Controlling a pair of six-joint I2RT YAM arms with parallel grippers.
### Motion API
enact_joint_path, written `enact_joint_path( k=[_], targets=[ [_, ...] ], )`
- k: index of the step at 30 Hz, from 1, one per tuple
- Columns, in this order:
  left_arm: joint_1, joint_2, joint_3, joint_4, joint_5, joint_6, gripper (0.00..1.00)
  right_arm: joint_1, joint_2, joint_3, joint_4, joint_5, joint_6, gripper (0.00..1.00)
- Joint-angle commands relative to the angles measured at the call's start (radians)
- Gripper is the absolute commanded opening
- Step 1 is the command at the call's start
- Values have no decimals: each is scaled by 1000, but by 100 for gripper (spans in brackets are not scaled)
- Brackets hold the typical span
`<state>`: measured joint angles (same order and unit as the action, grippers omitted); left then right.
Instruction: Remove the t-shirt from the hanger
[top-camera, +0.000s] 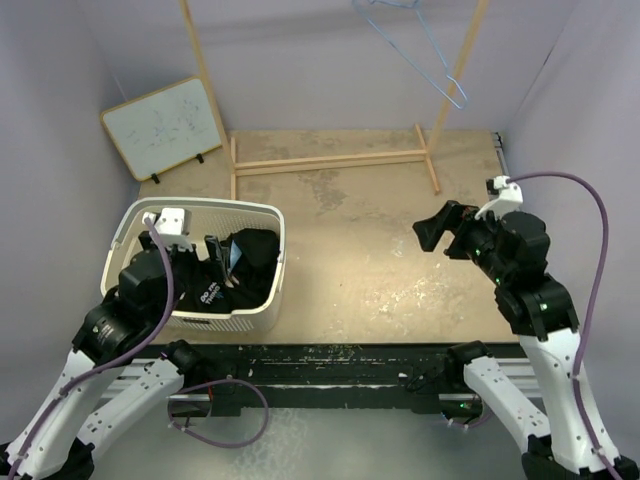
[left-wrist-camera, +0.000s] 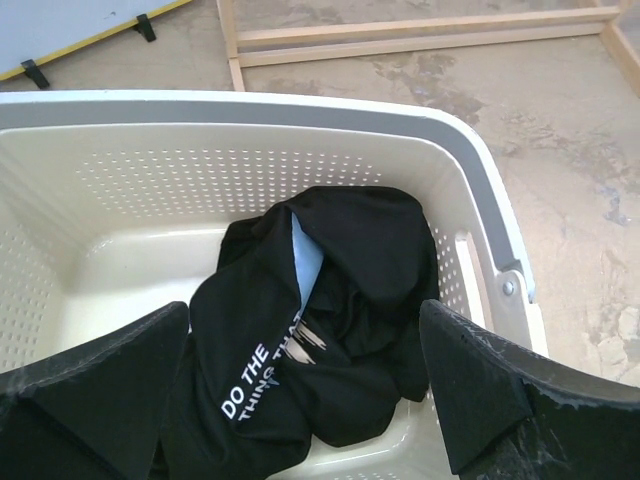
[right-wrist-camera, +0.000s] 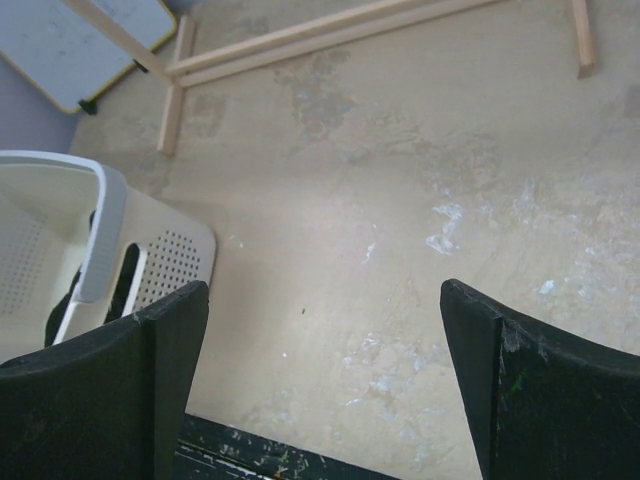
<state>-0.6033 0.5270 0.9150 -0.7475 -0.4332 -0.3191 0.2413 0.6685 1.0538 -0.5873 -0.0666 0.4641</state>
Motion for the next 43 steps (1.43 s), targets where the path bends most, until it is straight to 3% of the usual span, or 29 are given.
enact_joint_path(
  k=[1, 6, 12, 17, 22, 31, 43],
  targets=[
    [2, -15, -11, 68, 25, -24, 99, 1, 63, 3, 35, 57, -13, 99],
    [2, 49, -21, 122, -10, 18, 99, 2, 156, 8, 98, 31, -14, 99],
    [27, 441, 144, 108, 82, 83, 99, 1, 266, 32, 94, 21, -39, 99],
    [221, 371, 136, 257, 288, 79, 99, 2, 259, 20, 88, 50, -67, 99],
    [290, 309, 79, 271, 301, 65, 99, 1, 241, 16, 78, 78, -85, 99],
    [299, 208, 15, 281, 314, 50, 99, 1, 262, 0, 108, 53, -84, 98],
    [298, 215, 13, 277, 308, 52, 99, 1, 206, -19, 127, 16, -116, 94]
  ],
)
